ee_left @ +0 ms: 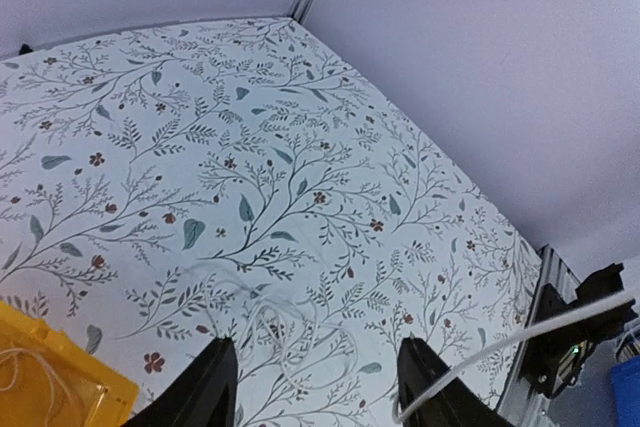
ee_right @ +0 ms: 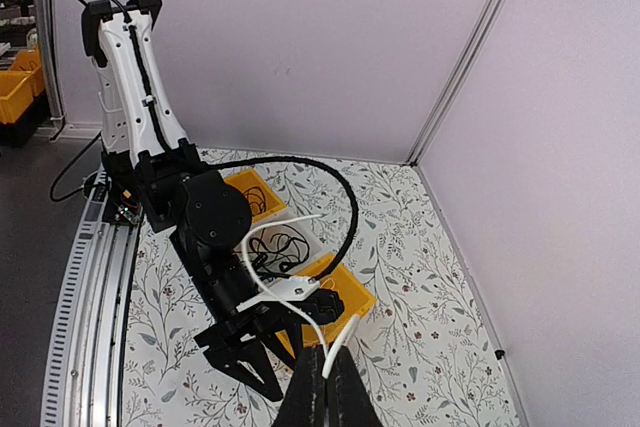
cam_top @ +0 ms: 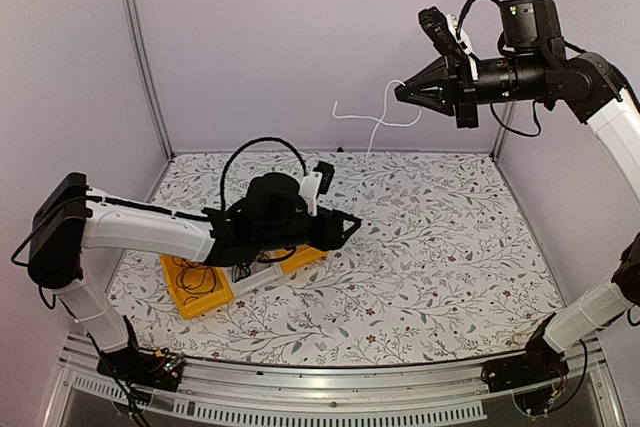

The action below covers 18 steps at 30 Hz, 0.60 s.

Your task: Untangle the cables

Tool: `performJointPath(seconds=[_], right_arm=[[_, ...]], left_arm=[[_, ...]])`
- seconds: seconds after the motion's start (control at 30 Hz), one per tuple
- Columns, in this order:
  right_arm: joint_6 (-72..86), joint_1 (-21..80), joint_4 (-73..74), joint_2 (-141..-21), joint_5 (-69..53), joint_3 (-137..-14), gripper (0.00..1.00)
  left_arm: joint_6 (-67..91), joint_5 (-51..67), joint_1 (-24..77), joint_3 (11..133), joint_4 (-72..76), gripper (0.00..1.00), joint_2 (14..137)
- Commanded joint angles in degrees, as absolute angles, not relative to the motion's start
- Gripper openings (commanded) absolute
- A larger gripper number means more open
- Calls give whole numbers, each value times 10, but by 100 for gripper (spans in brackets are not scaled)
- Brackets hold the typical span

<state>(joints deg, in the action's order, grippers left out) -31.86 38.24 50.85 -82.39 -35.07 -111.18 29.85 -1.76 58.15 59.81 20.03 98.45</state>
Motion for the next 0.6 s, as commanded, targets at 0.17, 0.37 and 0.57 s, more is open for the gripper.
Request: performJointPath(seconds=[0.17,0.37,0.57], right_arm=[[-266,384,394,-907,-387,-1107,0],[-245,385,349,-980,-403,-1112,0],[-218,386,332,-1064,-422,-1148,0]], left_arm=[[369,-172,594,465,72,62,721],[439,-305,614,434,-100,63,525],[510,-399,626,433,-239,63,359]])
